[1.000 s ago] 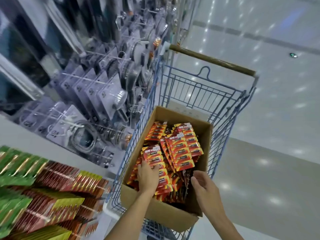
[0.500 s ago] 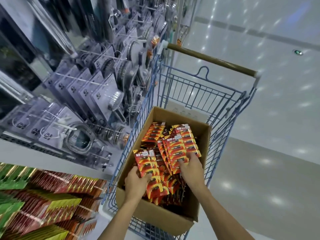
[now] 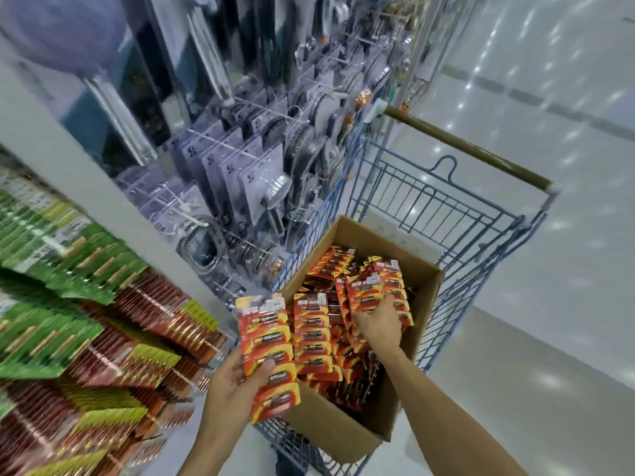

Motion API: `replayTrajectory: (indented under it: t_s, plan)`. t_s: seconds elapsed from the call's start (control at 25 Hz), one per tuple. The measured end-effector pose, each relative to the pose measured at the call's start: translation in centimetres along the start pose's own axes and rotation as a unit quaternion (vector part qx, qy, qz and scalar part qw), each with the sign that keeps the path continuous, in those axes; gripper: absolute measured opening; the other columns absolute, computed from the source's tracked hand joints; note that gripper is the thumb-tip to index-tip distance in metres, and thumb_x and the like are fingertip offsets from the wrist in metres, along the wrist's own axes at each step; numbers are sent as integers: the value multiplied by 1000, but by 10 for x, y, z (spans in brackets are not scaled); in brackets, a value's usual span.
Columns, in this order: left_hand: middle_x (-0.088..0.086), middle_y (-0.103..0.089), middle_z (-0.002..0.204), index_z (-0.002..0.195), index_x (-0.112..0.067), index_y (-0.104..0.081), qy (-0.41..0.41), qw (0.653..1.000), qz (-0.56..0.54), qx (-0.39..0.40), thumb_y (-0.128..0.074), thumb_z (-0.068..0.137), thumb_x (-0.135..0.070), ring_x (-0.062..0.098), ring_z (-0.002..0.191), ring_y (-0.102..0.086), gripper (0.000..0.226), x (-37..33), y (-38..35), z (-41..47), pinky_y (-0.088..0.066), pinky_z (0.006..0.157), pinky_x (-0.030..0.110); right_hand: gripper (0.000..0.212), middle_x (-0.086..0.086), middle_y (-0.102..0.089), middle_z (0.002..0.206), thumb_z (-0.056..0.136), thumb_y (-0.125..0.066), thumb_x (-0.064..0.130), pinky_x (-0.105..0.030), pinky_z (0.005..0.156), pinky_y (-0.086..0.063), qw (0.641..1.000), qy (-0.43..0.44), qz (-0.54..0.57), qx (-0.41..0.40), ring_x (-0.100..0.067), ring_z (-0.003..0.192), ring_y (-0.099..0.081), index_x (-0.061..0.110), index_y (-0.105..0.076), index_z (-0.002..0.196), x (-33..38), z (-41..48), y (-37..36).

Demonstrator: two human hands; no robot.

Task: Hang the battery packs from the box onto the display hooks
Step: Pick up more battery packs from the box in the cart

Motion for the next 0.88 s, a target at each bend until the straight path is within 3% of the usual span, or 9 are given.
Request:
replayTrajectory:
  t_s: [0.12,0.28,0.4,0.56,0.64,0.76,0.88]
  plan:
    - [9,-80,102,117,-21,-71,-14,999,-49,-17,-76,89,-12,32,85,-79,30,-11,11,-20,-63,64,40,90,-2,-58,139,75,-90,38,-48,109,-47,992,-11,102,72,-26,127,-59,21,-36,146,15,-47,21]
    - [15,-79,104,118,-18,-73,-50,991,-120,-28,-79,80,-12,41,91,-76,40,-35,34,-61,-59,82,50,82,-1,-74,112,61,-96,36,-38,79,-59,942,27,259,211,-21,92,-76,26,-52,130,49,-136,41]
    - [19,-78,108,120,-15,-74,-92,979,-178,-42,-78,76,-10,46,96,-75,45,-58,54,-97,-57,86,53,85,-6,-79,105,49,-99,26,-46,83,-59,910,58,299,282,-27,90,-77,21,-59,125,77,-188,40]
    - [16,-79,105,118,-16,-73,-157,957,-233,-76,-74,76,-15,40,89,-77,42,-88,79,-143,-57,80,48,103,-16,-76,111,30,-107,36,-59,94,-56,872,126,319,348,-37,98,-75,14,-61,121,124,-240,33]
    - [14,-80,103,116,-17,-74,-183,940,-264,-115,-72,78,-20,36,86,-78,39,-99,93,-163,-57,77,46,97,-17,-77,109,39,-105,31,-62,95,-54,847,159,332,383,-39,100,-74,10,-59,122,147,-265,29]
    - [11,-81,96,111,-19,-75,-210,914,-299,-178,-69,86,-23,30,78,-79,26,-112,118,-186,-61,62,40,92,-14,-77,110,43,-102,38,-61,98,-53,819,207,329,422,-37,102,-73,12,-60,121,177,-297,22]
    - [2,-82,89,109,-25,-72,-234,893,-316,-219,-72,83,-29,23,74,-79,27,-126,141,-206,-59,70,41,65,-15,-77,107,64,-96,22,-60,95,-55,802,227,327,445,-36,97,-75,13,-64,120,204,-322,17]
Point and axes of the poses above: each hand's wrist, its own z-axis towards the middle knuckle, its own y-axis out of the back of the hand, x = y × z, the point moved 3 cm from there along z, towards the middle knuckle
